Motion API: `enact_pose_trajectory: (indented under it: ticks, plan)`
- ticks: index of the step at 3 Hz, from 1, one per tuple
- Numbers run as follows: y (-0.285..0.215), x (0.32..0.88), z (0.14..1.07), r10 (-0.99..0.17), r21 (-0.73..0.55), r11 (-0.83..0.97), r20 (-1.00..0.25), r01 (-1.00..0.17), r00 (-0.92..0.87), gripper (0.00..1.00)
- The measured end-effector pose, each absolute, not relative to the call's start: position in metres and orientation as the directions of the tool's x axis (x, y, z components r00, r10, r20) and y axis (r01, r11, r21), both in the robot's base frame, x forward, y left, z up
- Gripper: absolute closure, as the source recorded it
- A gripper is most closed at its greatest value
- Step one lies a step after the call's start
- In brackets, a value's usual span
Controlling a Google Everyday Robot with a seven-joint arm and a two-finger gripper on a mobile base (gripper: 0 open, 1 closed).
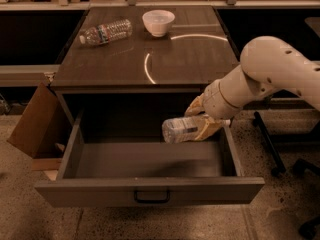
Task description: Pick blue plastic bottle from top drawer and place on counter
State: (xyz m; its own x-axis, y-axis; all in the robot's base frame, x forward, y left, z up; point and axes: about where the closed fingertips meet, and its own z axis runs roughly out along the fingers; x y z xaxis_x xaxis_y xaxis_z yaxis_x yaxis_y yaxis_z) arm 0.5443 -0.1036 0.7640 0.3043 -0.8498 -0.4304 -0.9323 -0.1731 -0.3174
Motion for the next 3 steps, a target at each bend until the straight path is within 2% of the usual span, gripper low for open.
enact_pose_trajectory:
  ticks: [2, 3]
  plan:
    - [-0.095, 0.597, 0.836, -0.909, -0.289, -0.185, -0.314, -0.939, 0.275, 1.0]
    - [-0.088, 0.624, 0.865, -0.932, -0.314, -0.157, -0.267, -0.936, 0.246, 1.0]
